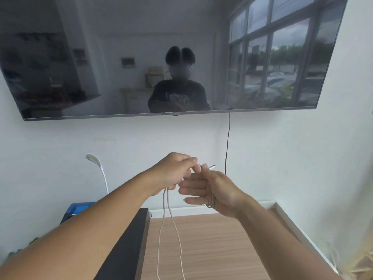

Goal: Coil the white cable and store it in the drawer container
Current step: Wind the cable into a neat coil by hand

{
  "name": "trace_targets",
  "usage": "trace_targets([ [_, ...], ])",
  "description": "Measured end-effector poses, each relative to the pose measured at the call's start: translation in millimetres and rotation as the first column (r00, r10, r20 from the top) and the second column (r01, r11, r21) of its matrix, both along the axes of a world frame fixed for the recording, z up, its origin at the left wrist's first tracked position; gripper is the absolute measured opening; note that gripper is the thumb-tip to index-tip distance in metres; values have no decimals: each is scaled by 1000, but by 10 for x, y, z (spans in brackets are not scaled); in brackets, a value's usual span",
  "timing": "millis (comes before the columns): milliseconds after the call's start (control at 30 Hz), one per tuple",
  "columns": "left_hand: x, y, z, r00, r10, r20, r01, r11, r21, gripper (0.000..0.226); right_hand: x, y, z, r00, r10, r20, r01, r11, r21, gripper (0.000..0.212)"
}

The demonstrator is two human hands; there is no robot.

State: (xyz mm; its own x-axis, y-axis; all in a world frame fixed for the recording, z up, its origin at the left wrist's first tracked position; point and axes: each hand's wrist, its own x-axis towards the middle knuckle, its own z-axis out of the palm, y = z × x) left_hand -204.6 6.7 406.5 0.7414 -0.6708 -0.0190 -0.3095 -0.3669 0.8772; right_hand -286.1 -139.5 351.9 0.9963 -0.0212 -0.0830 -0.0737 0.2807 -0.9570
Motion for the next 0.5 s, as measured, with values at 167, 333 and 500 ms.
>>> trace_targets([
  [167, -123, -52, -166, 979, -134, 154, 127, 990, 58, 36, 95, -41, -80, 990, -111, 86, 77, 941, 331, 62],
  [333, -125, -43, -320, 960, -126, 250, 133, 991, -9, 36, 182, -58, -44, 975, -209, 81, 194, 968, 160, 67],
  [500, -124, -4, -374, 927, -165, 336, 153, 986, 63, 36, 160, -158, 17, 948, -288, 135, 300, 950, -84, 60],
])
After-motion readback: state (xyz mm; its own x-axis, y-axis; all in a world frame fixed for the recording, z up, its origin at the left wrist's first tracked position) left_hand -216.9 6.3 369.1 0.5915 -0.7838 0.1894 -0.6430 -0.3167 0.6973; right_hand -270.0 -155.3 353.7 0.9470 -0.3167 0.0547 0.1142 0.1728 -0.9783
